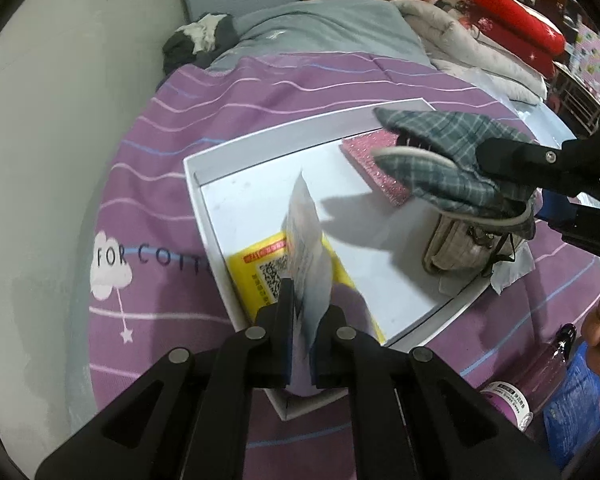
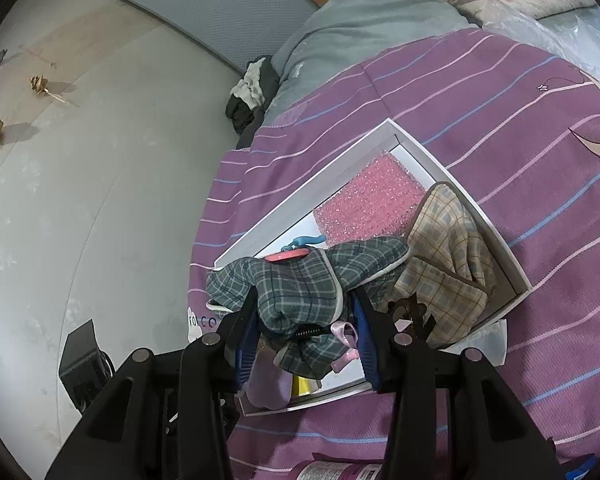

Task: Organize soft objects
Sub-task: 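Carry the plastic bag into the tray with the left gripper while the right carries the bear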

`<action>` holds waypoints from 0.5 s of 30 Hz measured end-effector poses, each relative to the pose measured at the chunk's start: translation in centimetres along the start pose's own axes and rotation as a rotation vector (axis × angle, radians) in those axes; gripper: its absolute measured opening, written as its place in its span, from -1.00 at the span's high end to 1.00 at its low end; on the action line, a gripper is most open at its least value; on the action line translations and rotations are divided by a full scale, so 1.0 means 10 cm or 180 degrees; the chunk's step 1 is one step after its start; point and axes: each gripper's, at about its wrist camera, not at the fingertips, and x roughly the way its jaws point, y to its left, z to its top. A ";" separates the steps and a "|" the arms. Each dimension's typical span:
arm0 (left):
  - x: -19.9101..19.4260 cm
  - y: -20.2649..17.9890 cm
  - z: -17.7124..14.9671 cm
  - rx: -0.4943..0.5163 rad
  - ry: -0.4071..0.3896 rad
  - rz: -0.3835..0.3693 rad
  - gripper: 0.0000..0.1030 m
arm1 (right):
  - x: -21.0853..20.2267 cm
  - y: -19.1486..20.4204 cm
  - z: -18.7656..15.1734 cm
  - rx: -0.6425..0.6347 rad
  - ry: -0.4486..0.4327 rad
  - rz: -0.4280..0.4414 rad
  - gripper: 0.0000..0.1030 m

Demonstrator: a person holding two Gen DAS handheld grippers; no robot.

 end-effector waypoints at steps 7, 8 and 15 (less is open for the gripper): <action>-0.11 -0.03 -0.12 -0.0022 -0.0132 -0.0258 0.06 | 0.00 0.00 0.00 0.0014 -0.0016 0.0007 0.17; -0.12 -0.02 -0.12 -0.0061 -0.0155 -0.0303 0.06 | 0.00 0.00 0.00 0.0012 -0.0020 0.0006 0.17; -0.20 0.13 -0.13 -0.0315 -0.0259 -0.0453 0.06 | 0.05 0.00 -0.01 -0.0020 -0.0010 -0.0036 0.17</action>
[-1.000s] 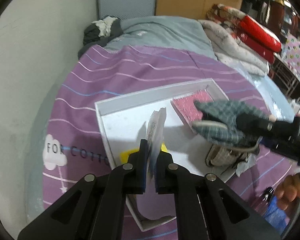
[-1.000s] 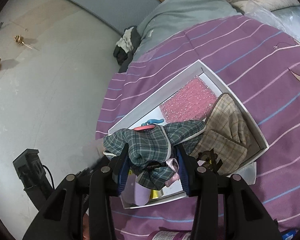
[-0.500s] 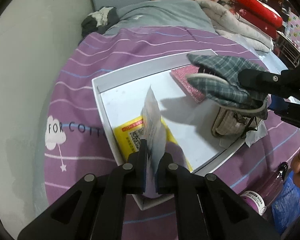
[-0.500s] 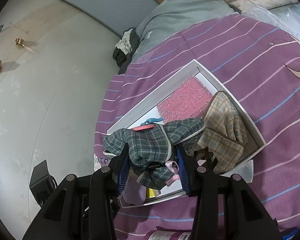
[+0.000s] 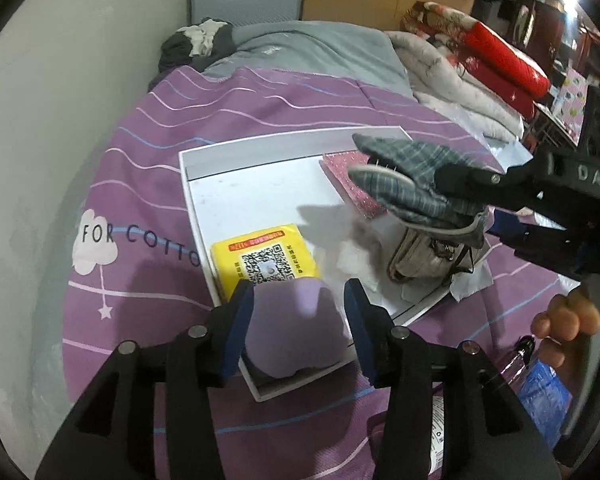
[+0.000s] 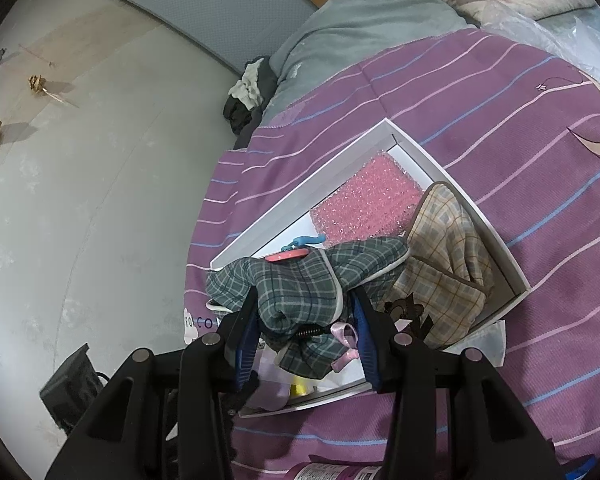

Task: Organize soft objects
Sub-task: 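Carry the plastic bag into the tray with the left gripper while the right carries the bear, then release the plastic bag with the left gripper while the right lowers the bear into the tray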

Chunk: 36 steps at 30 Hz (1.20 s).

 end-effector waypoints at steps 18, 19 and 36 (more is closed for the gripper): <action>-0.03 0.44 0.18 -0.0599 -0.0281 0.0099 0.06 | 0.66 0.76 0.03 -0.0826 -0.0045 0.0027 0.18; 0.00 0.50 0.20 -0.0655 -0.0250 0.0078 0.06 | 0.72 0.78 0.03 -0.0855 -0.0026 -0.0015 0.18; 0.10 0.72 0.10 -0.0803 -0.0260 0.0043 0.06 | 1.53 0.69 0.06 -0.0924 0.0403 -0.0401 0.12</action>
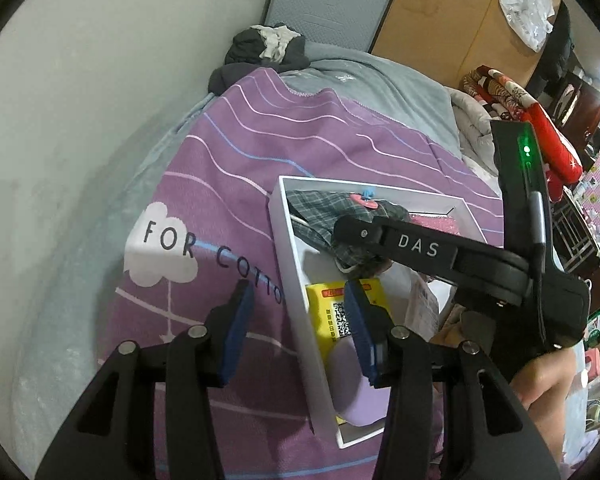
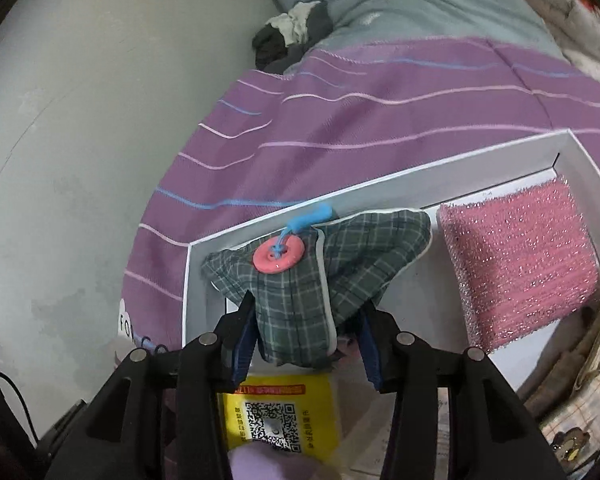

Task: Organize soft objects
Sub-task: 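Release the plastic bag with the left gripper while the right lowers the bear into the tray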

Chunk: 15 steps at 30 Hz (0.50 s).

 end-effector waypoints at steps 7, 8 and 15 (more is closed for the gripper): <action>0.03 -0.12 -0.04 0.0175 0.0092 0.0020 0.06 | -0.07 -0.13 -0.04 0.0356 0.0144 0.0423 -0.18; 0.03 -0.15 -0.05 0.0214 0.0108 0.0023 0.06 | -0.09 -0.17 -0.05 0.0481 0.0207 0.0553 -0.24; -0.03 -0.34 -0.09 0.0486 0.0113 0.0126 0.06 | -0.51 -0.20 -0.10 0.0622 0.0153 0.0788 -0.27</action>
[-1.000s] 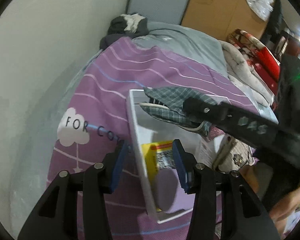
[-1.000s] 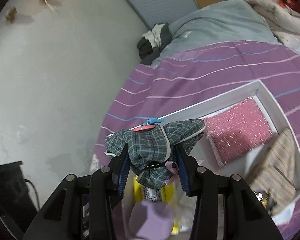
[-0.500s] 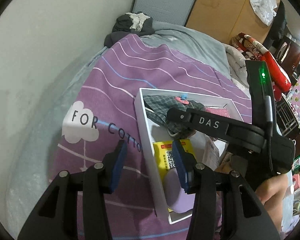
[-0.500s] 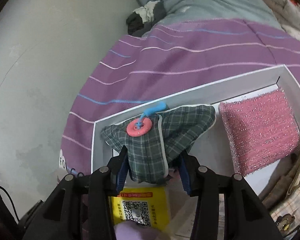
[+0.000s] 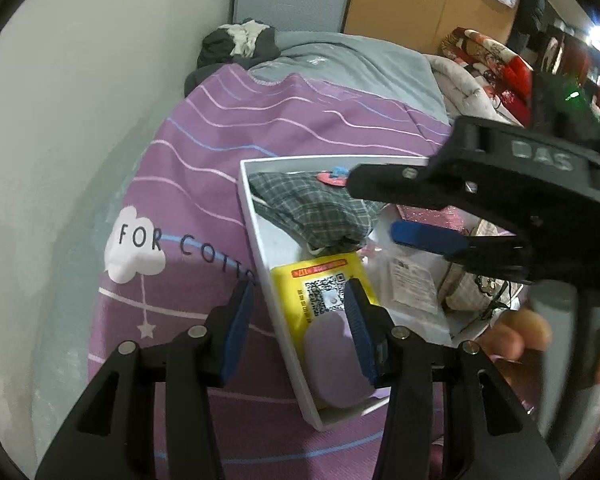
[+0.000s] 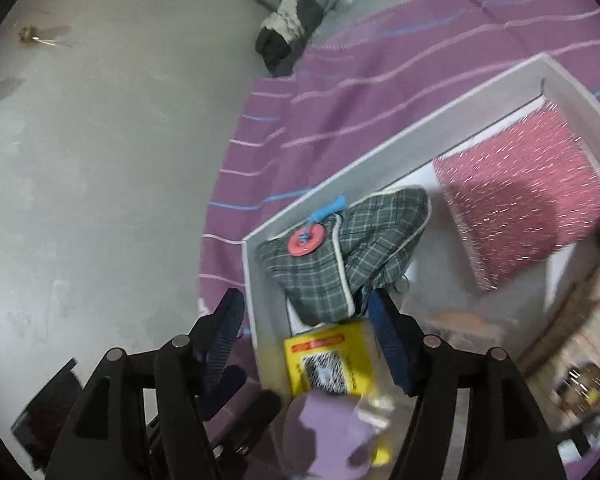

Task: Organize soft objects
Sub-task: 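Release the plastic bag with the left gripper while the right lowers the bear into the tray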

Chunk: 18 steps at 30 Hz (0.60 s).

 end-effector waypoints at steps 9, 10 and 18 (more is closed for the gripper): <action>-0.28 -0.19 0.01 0.0077 -0.0014 0.0085 0.06 | -0.66 0.10 -0.24 -0.0140 0.0051 -0.0300 -0.27; -0.30 -0.21 0.01 0.0083 -0.0005 0.0084 0.06 | -0.76 0.10 -0.25 -0.0104 0.0054 -0.0304 -0.27; -0.64 -0.42 -0.03 0.0144 -0.0042 0.0117 0.06 | -1.37 0.16 -0.38 -0.0156 -0.0146 -0.0524 -0.27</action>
